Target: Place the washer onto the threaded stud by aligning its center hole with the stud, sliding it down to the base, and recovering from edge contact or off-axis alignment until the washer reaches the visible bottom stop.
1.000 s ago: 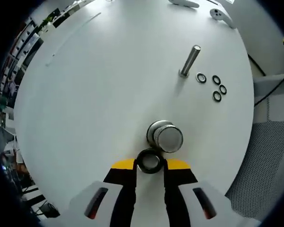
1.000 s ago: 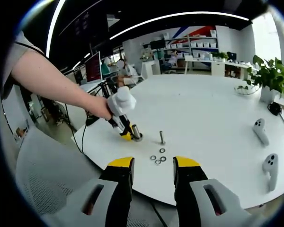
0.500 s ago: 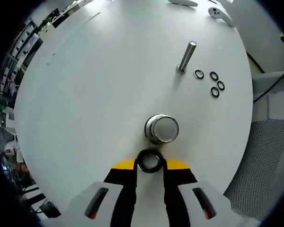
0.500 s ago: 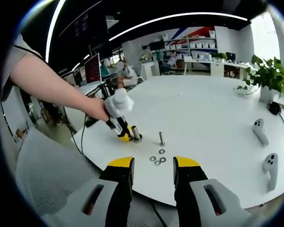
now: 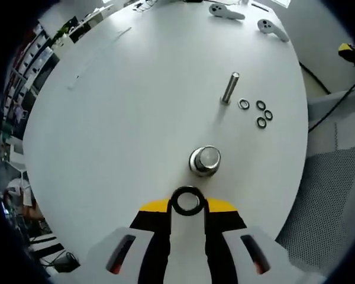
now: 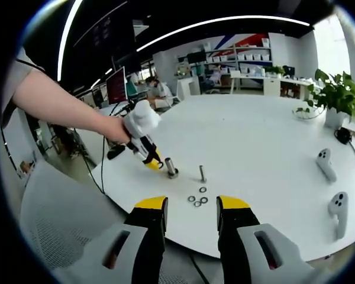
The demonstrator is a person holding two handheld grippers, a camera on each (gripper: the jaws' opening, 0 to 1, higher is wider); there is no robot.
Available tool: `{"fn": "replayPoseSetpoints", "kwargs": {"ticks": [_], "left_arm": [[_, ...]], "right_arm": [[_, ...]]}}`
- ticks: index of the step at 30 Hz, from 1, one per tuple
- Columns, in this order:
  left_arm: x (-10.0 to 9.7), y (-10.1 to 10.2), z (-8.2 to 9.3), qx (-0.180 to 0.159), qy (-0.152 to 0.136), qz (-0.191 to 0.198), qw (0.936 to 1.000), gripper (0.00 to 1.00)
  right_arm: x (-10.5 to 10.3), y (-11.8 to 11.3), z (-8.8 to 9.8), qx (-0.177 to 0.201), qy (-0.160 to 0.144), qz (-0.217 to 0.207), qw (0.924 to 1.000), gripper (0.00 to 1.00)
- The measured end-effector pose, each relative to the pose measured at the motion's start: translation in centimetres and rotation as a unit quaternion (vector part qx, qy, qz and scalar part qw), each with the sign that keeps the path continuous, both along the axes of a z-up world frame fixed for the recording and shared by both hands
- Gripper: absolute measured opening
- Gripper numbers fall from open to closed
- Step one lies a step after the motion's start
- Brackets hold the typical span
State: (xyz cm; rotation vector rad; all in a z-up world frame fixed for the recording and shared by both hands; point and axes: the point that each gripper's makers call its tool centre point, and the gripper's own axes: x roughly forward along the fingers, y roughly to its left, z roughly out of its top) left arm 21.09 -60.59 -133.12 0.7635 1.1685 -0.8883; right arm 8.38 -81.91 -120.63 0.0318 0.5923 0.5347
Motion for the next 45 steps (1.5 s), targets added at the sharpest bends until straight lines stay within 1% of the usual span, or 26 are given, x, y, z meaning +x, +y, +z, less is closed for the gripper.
{"fn": "replayPoseSetpoints", "kwargs": {"ticks": [3,7,10,16,21,23,26,31,39,45], "left_arm": [[0.6,-0.1,1.8,-0.013,-0.015,-0.004,0.9998,0.18],[1.0,-1.0,3.5,-0.031,-0.023,-0.005,0.9993,0.18],[0.9,-1.9,4.1,-0.033,-0.027,-0.016,0.9989,0.18],[0.4,-3.7,4.3,-0.033,-0.028,-0.036,0.9984,0.18],[0.1,-4.4,4.1,-0.024,-0.024,-0.052,0.9981,0.18],[0.3,-4.7,3.7,-0.021,-0.02,-0.054,0.9981,0.18],[0.1,-4.9,3.2,-0.013,-0.013,-0.058,0.9981,0.18],[-0.1,-5.0,2.7,-0.002,-0.005,-0.068,0.9977,0.18],[0.1,-5.2,2.1,0.008,-0.003,-0.074,0.9972,0.19],[0.1,-5.2,1.1,0.02,0.004,-0.082,0.9965,0.19]], "right_arm": [[0.0,0.0,0.1,0.001,-0.001,0.0,1.0,0.35],[0.0,0.0,0.1,0.003,-0.002,-0.002,1.0,0.35],[0.0,0.1,0.1,0.004,-0.002,-0.001,1.0,0.35],[0.0,0.1,0.2,0.006,-0.004,0.001,1.0,0.35],[0.0,0.1,0.2,0.006,-0.005,0.0,1.0,0.35],[0.0,0.0,0.3,0.007,-0.005,-0.001,1.0,0.35],[0.1,0.0,0.3,0.007,-0.006,-0.003,1.0,0.35],[0.1,-0.1,0.4,0.009,-0.008,-0.006,0.9999,0.35],[0.2,-0.1,0.4,0.01,-0.009,-0.007,0.9999,0.35],[0.2,-0.2,0.4,0.009,-0.008,-0.007,0.9999,0.35]]}}
